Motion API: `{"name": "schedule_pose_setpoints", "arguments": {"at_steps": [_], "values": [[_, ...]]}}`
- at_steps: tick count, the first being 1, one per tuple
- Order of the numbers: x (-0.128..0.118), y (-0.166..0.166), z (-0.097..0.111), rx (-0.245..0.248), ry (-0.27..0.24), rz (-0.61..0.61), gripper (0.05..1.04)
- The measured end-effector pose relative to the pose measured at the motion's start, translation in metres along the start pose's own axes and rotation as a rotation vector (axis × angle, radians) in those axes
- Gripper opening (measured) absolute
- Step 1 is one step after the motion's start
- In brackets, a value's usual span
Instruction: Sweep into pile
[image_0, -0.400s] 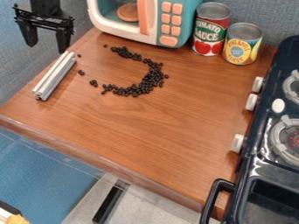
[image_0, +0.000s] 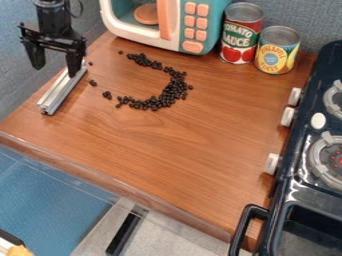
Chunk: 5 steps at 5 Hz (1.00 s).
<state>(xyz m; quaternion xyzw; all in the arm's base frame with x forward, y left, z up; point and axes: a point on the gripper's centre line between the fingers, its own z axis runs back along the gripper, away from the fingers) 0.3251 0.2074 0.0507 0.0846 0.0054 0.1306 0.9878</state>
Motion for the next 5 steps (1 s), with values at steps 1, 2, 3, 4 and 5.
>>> {"name": "schedule_pose_setpoints", "arguments": {"at_steps": [1, 2, 3, 4, 5], "values": [[-0.002, 0.0, -0.006, 0.012, -0.008, 0.001, 1.0], [-0.003, 0.0, -0.012, 0.019, -0.021, 0.0, 1.0], [0.0, 0.002, -0.013, 0.034, -0.036, 0.0, 1.0], [-0.002, 0.0, -0.028, 0.03, -0.007, -0.003, 1.0], [0.001, 0.004, -0.031, 0.028, -0.007, 0.015, 1.001]]}}
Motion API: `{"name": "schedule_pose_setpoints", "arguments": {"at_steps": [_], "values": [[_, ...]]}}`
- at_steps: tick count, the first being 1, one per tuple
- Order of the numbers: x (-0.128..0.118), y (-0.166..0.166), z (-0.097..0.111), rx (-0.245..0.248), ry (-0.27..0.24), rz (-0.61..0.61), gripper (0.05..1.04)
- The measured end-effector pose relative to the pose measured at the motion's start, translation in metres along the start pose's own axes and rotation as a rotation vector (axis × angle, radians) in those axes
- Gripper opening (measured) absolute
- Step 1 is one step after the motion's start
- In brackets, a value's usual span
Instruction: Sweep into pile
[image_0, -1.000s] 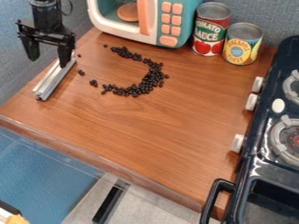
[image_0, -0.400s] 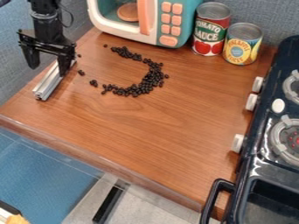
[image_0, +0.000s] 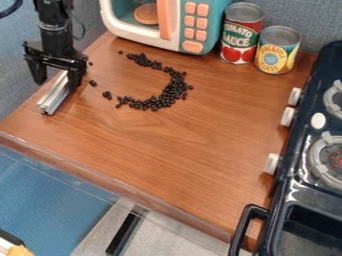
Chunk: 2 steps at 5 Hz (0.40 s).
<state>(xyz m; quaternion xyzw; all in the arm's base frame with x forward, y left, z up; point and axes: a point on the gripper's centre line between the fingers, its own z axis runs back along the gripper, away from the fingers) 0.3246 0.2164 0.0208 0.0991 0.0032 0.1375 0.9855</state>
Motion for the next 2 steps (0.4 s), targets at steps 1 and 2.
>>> {"name": "schedule_pose_setpoints", "arguments": {"at_steps": [1, 2], "values": [[-0.0001, -0.0025, -0.0035, -0.006, -0.004, 0.019, 0.944], [-0.0002, -0.0054, -0.0063, -0.022, -0.002, 0.008, 0.647]]}}
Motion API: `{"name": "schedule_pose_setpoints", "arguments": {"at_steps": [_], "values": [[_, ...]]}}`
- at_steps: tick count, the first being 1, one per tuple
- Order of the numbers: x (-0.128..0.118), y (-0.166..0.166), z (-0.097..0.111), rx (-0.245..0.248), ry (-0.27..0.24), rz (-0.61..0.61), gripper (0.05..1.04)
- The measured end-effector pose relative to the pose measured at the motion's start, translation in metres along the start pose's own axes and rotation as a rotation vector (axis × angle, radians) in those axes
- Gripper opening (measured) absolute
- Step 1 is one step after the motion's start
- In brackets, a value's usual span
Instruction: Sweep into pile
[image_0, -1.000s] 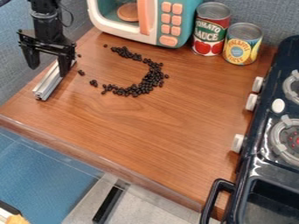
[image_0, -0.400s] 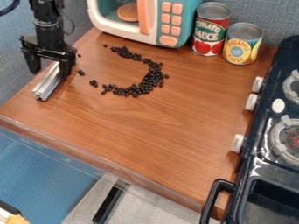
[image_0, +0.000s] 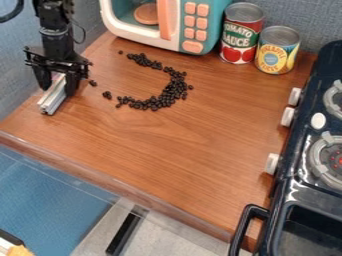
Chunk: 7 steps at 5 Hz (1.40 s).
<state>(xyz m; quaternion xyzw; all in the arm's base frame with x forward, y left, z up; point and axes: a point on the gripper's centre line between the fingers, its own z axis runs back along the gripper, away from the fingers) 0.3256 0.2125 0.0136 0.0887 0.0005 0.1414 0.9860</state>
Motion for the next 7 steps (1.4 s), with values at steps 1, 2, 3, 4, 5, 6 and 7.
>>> {"name": "schedule_pose_setpoints", "arguments": {"at_steps": [1, 2, 3, 4, 5, 6, 7], "values": [[0.001, -0.001, -0.001, 0.003, -0.008, -0.007, 0.401], [0.0, -0.003, 0.0, -0.015, -0.001, -0.017, 0.395], [0.001, -0.002, 0.006, -0.059, 0.009, -0.01, 0.395], [0.005, 0.007, 0.018, -0.077, -0.006, -0.006, 0.395], [0.016, 0.024, 0.042, -0.069, -0.074, 0.011, 0.395], [0.02, 0.034, 0.044, -0.05, -0.104, 0.004, 0.395], [0.026, 0.037, 0.037, -0.022, -0.133, -0.024, 0.395]]}}
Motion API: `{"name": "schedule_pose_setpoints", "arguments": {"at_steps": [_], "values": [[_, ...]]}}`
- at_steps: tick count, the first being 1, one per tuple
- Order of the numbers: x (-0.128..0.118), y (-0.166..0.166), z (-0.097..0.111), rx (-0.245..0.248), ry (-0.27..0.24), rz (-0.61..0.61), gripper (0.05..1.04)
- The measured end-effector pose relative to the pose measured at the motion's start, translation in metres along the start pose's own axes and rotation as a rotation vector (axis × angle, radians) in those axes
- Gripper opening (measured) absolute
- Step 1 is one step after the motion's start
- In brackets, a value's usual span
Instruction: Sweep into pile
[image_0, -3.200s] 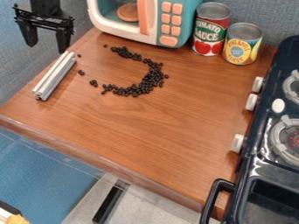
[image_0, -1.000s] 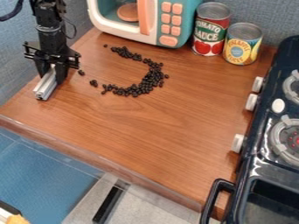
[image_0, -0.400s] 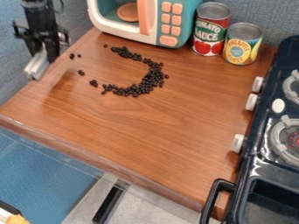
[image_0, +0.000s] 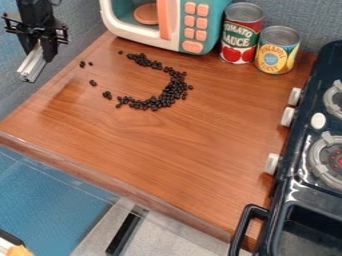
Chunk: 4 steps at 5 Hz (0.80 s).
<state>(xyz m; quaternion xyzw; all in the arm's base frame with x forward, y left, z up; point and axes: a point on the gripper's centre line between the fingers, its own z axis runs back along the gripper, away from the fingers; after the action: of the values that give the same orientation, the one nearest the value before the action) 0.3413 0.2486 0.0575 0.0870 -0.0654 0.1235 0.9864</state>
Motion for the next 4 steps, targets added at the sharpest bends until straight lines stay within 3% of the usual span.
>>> {"name": "schedule_pose_setpoints", "arguments": {"at_steps": [2, 4], "values": [[0.0015, -0.0085, -0.0071, -0.056, 0.006, -0.086, 0.395], [0.0059, -0.0079, -0.0153, -0.056, 0.025, -0.072, 0.395]]}}
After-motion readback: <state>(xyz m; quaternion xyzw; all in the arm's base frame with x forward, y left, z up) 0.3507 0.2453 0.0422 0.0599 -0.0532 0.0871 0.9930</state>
